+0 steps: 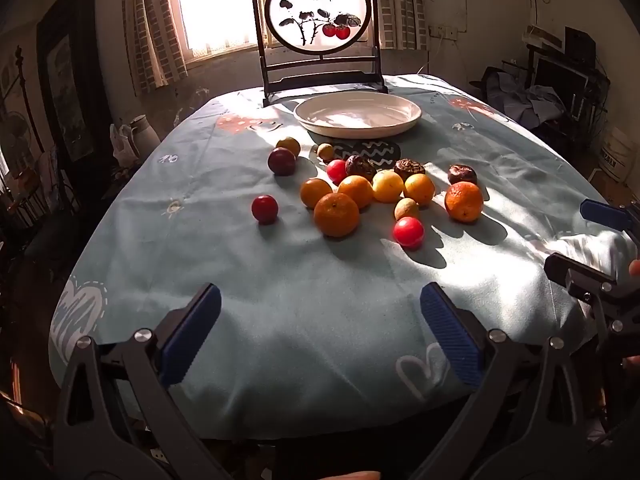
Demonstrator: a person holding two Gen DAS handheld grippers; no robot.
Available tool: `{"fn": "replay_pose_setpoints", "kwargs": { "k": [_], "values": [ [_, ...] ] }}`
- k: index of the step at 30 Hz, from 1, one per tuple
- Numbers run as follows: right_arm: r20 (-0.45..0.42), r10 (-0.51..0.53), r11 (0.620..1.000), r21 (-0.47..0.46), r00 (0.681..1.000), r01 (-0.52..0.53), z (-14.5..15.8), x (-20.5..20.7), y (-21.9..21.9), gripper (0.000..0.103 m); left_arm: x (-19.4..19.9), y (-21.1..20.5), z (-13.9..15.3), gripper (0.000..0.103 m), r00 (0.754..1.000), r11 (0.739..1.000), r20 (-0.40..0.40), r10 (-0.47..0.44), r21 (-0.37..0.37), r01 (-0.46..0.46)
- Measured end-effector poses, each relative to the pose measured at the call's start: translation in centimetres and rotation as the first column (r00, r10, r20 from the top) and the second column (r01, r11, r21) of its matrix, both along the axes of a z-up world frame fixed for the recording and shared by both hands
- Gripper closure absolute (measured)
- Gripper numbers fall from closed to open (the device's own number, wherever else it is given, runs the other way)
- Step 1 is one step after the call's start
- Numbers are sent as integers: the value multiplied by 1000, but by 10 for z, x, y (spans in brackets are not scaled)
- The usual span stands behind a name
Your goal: Organize fruits
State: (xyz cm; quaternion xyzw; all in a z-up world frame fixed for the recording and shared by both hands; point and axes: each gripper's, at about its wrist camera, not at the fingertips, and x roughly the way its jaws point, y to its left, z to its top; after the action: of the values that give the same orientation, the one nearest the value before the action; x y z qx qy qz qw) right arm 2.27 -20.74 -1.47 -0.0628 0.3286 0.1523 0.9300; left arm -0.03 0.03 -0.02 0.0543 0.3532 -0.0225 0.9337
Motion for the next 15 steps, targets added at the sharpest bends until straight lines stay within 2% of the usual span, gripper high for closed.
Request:
{"fn": "replay_pose_setpoints", "kwargs": {
  "k": [15],
  "values": [
    [2,-1,1000,1,1000,1,0,0,0,1,2,4,-1,2,1000,1000,-1,13,-3,-13]
  ]
}}
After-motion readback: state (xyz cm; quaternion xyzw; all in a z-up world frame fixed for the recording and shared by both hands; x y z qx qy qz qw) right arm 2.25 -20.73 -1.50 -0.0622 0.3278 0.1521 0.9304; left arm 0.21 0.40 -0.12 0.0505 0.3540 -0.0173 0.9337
